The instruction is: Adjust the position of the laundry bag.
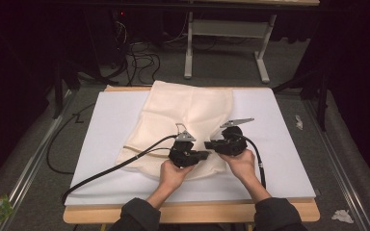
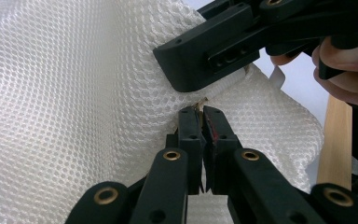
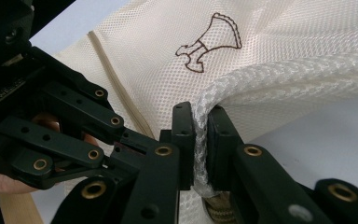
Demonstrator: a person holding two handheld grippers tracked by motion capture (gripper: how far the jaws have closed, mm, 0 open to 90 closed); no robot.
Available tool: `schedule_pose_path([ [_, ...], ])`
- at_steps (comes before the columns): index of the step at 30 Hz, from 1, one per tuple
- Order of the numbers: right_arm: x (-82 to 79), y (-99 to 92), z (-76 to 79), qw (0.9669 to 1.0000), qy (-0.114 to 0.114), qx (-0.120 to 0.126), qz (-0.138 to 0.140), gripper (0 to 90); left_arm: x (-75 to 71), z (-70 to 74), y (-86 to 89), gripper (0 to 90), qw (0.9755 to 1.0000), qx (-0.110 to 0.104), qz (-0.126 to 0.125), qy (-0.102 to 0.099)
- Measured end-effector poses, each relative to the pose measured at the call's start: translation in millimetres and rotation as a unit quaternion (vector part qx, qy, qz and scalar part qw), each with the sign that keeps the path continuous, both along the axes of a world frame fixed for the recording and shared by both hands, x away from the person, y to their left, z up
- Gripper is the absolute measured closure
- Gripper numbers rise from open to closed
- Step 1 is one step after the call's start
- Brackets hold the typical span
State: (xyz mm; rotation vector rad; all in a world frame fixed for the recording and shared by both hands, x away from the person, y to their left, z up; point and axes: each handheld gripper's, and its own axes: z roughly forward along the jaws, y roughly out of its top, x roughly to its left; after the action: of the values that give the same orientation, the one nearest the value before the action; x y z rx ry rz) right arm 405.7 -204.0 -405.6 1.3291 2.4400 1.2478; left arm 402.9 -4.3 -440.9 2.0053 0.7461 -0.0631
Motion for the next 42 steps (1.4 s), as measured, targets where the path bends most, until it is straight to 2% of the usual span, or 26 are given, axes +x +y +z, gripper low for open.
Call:
schedule_pose_path([
  [12,0.1,-2.6,-2.7,0.9999,0.01,-0.01,0.002,78.2,0.6,2.7,2.0,87.0,1.0,0.001,0.004,-0.006],
  [15,0.2,-3.3,-2.9,0.9998,0.016,-0.013,0.003,82.8,-0.2,3.7,2.6,87.0,1.0,0.002,0.003,-0.006],
  [19,0.9,-7.2,-3.7,0.9996,0.028,0.005,0.009,87.3,3.8,4.1,3.9,87.0,1.0,-0.001,-0.005,0.003],
  [23,-0.6,-7.2,-2.6,0.9995,0.028,-0.006,0.009,88.2,1.3,2.4,3.6,87.0,1.0,0.006,-0.005,-0.006],
  [27,-2.5,-5.9,-2.1,0.9994,0.028,-0.018,0.013,88.4,0.9,2.8,4.0,87.1,0.9999,0.01,-0.009,-0.001],
  [31,-1.9,-9.4,-1.3,0.9995,0.031,-0.002,0.01,88.4,-0.8,5.3,5.1,87.1,0.9999,0.012,-0.009,-0.003],
  [35,-0.2,-9.3,-1.8,0.9994,0.033,-0.011,0.01,88.4,-2.6,5.1,5.2,87.2,0.9997,0.019,-0.011,-0.004],
  [42,-0.7,-11.4,-0.8,0.9993,0.035,-0.008,0.007,88.5,-3.2,7.5,6.2,87.2,0.9996,0.025,-0.011,-0.002],
])
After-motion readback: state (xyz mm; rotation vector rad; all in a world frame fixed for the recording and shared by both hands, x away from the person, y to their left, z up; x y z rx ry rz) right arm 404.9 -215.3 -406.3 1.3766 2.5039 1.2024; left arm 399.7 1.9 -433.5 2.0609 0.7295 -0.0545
